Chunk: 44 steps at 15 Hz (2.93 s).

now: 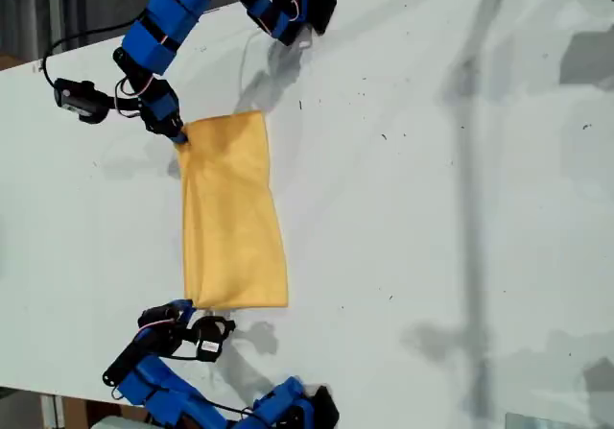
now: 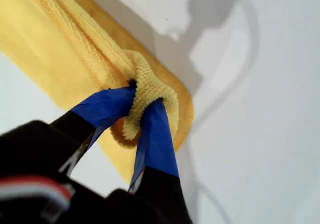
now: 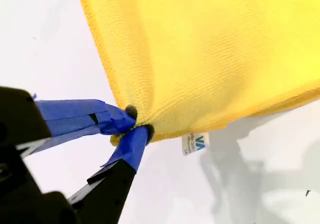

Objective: Grasp corners of a square towel and fold twice.

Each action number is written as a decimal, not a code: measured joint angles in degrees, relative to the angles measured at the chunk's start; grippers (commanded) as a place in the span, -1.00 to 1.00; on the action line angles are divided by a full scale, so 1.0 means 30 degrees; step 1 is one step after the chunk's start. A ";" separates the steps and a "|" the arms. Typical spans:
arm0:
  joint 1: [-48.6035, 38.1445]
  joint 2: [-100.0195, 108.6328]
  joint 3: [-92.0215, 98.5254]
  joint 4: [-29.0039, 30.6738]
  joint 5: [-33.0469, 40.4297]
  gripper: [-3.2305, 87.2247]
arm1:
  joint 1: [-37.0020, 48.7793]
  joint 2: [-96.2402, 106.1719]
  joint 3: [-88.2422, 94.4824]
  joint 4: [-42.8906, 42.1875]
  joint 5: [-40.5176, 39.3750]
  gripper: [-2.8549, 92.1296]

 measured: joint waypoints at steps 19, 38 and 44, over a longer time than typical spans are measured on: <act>0.6914 -0.1436 0.1055 0.0410 -0.3604 -0.93 | -0.2402 -0.3398 -0.3076 0.7969 -0.0352 -0.94; 0.6826 0.3633 0.2285 0.2080 -0.3105 -0.48 | -0.1436 -0.1875 -0.1172 0.8760 0.0293 -0.18; 0.6709 0.5596 0.4951 0.1582 -0.3867 -0.48 | -0.0762 -0.5742 -0.0293 0.5889 0.0234 -0.09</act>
